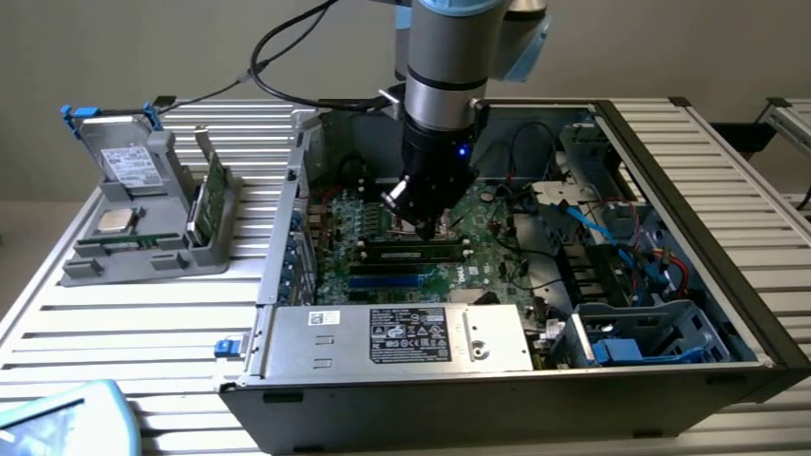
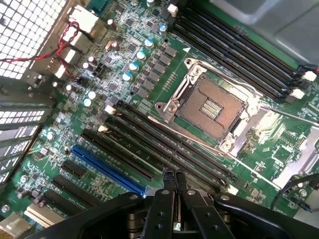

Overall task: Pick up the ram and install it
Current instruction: 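Press down the ram until it locks into place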

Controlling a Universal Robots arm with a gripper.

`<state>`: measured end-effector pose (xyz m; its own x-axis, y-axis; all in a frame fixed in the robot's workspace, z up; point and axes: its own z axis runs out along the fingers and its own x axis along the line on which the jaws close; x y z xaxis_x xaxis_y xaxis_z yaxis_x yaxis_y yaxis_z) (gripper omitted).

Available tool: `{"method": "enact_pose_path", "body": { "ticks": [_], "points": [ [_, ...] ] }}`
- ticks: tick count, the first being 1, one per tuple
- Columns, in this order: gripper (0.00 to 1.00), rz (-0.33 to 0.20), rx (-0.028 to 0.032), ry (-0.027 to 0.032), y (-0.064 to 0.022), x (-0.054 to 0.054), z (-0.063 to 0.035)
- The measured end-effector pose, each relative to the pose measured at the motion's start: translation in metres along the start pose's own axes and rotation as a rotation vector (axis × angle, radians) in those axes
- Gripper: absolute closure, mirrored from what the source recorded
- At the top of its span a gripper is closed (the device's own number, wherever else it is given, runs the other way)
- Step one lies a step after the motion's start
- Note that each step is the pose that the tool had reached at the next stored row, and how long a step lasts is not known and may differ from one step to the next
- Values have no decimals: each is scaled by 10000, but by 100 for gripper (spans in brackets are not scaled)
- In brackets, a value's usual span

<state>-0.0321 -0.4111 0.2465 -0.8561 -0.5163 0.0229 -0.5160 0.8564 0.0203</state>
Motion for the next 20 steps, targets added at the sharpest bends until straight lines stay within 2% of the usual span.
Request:
{"method": "enact_pose_path", "body": {
  "ticks": [20],
  "points": [
    [90,2704,0,-50,0,0,3]
  ]
}}
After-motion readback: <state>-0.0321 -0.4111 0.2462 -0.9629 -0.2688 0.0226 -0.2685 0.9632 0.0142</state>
